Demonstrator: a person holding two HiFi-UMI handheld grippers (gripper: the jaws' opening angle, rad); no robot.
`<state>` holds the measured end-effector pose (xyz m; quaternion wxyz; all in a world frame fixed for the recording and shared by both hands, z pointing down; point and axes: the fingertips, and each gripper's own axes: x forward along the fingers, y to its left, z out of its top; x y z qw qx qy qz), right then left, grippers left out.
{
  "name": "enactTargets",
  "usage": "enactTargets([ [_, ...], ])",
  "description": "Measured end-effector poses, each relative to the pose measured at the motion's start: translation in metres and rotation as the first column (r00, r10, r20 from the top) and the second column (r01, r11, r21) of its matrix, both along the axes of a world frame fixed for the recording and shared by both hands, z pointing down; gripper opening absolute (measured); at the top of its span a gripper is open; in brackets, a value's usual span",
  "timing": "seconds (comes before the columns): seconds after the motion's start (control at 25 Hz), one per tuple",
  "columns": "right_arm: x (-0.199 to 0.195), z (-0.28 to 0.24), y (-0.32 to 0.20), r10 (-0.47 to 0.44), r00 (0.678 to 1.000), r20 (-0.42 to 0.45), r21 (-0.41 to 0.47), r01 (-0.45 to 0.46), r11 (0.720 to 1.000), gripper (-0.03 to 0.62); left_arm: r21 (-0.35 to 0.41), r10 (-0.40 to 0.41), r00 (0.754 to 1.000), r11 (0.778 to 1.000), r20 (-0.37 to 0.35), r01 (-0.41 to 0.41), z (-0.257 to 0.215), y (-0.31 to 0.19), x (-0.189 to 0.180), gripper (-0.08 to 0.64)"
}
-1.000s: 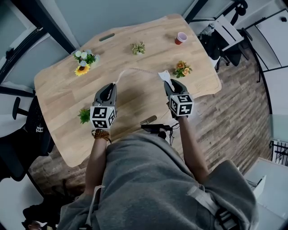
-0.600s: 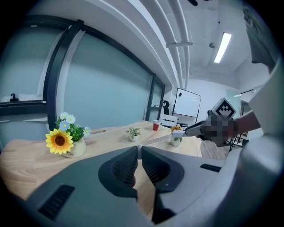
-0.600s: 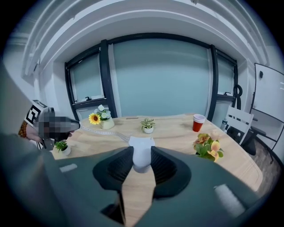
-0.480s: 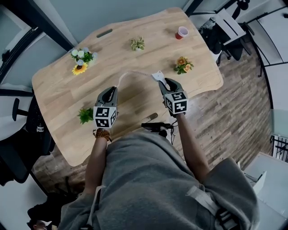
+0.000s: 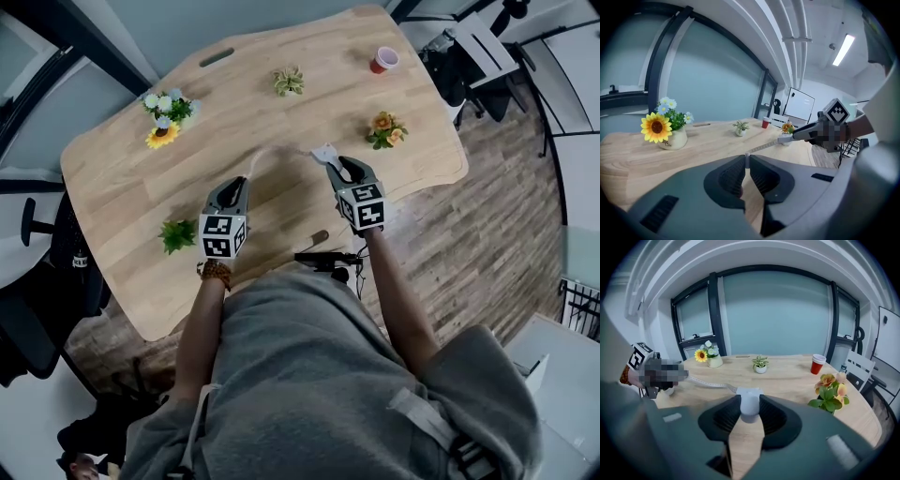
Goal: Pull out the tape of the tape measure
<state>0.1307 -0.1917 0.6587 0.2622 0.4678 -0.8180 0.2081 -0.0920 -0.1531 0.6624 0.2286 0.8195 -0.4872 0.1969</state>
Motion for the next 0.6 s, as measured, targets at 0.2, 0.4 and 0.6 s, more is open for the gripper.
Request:
enactTargets([
  [0.2, -0.002, 0.015, -0.001, -0.015, 1.0, -0.019, -0.03, 0.015, 0.999, 0.133, -0.036, 0.008, 1.0, 0.999, -0.003, -0.008, 0.015, 0.001, 0.009, 0.035],
  [0.4, -0.002, 0.034, -0.003, -0.034, 0.998, -0.046, -0.067, 0.031, 0.997, 0.133, -0.065, 0.016, 1.0, 0.998, -0.008, -0.016, 0.029, 0.004, 0.015, 0.034],
  [0.6, 0.002, 0.054, 0.001, -0.04, 0.997, -0.065, -0.119, 0.032, 0.992, 0.133, -0.105, 0.004, 1.0, 0.994, 0.002, -0.004, 0.046, 0.011, 0.015, 0.034],
])
